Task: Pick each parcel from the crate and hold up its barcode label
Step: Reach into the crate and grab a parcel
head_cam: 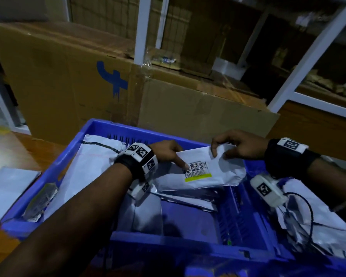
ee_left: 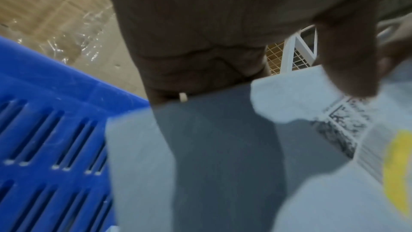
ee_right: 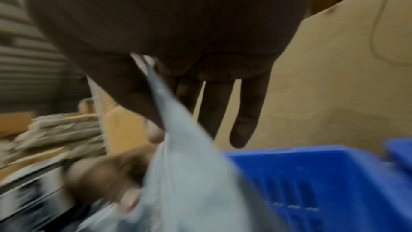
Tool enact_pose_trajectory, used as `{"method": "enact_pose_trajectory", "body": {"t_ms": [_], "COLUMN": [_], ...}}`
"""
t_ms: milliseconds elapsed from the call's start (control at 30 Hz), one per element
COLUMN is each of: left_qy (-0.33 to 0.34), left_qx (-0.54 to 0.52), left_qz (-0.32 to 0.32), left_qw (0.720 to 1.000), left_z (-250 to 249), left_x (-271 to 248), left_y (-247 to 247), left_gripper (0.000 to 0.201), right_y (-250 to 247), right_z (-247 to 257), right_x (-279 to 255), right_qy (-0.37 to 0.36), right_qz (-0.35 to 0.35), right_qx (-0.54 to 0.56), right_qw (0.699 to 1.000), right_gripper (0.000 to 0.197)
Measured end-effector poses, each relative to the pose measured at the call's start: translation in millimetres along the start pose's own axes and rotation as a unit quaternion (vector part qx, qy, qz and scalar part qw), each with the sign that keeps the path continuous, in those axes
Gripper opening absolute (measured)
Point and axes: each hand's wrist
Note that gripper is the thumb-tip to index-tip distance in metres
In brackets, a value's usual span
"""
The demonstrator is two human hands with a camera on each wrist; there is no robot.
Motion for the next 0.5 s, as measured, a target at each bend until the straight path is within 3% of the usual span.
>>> {"method": "enact_pose_trajectory", "body": {"t_ms": [267,500], "left_qy": [0.013,0.000], "left_qx": [0.072,0.136], "left_qz": [-0.062,-0.059], "left_qw": [0.995,0.989], "left_z": [5.1,8.5], "left_x": [-0.8,1.7], "left_y": [-6.8,-11.7], "left_gripper": [0.017,0.014], "right_y": [10.9,24.5], "right_z": [-52.6,-48.1], "right_x": [-0.5,20.6], "right_qy": [0.029,0.051], "right_qz": [-0.041,-0.168], "right_qx": [-0.027,-0.086], "right_qw": [0.998,0.981], "right_gripper": [0.030,0.055]}}
Point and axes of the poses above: each hand's wrist, its own x-axis towards the middle knuckle, its own y-axis out of the palm, z = x × y, and after that the axes turned 12 degrees about z, right-handed
